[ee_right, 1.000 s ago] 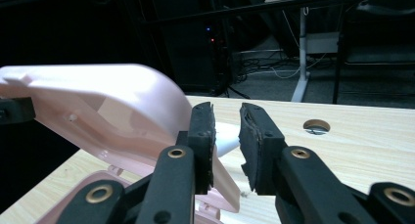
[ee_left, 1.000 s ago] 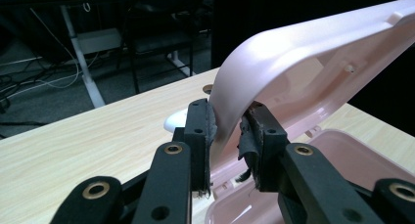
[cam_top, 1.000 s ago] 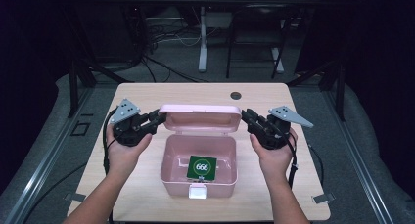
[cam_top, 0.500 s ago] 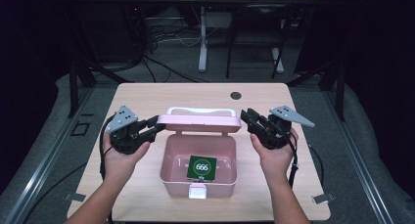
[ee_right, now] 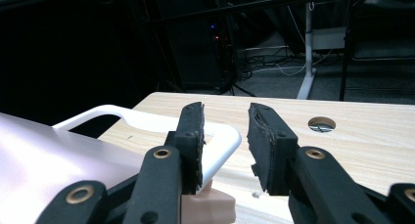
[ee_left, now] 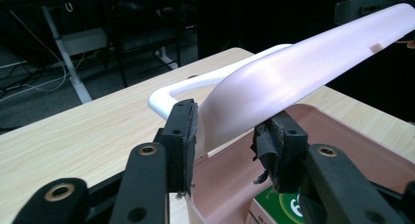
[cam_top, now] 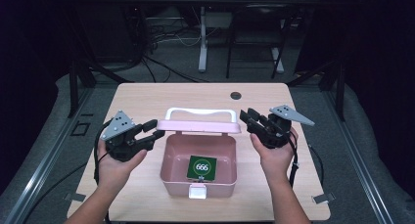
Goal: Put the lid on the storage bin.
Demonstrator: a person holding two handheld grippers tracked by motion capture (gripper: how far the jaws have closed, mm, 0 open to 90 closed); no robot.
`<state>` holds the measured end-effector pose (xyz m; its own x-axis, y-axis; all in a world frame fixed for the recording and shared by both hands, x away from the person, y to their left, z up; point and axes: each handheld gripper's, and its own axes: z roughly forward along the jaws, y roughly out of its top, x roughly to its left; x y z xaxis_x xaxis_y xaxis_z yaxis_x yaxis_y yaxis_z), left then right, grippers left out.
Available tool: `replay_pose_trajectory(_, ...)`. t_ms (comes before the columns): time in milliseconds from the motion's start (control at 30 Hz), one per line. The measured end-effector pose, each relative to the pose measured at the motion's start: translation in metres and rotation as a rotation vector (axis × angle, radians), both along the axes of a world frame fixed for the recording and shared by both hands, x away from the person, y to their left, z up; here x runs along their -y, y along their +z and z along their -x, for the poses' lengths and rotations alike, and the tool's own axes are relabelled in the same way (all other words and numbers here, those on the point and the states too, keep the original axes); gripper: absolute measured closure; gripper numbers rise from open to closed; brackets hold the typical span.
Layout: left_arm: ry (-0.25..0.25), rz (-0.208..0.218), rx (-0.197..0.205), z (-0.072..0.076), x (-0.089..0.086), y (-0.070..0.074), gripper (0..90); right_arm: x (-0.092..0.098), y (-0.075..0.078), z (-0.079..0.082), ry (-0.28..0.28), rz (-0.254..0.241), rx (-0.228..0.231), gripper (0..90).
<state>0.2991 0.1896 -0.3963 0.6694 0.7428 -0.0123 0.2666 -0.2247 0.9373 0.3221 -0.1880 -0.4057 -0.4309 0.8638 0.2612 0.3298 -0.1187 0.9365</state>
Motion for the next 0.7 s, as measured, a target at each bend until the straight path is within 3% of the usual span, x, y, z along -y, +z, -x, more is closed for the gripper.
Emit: replay_pose_trajectory(700,-0.012,-0.01,-0.015,0.011,-0.006,-0.007,58.7,0.002,0.0,0.0,-0.013,-0.004,0.013,61.8)
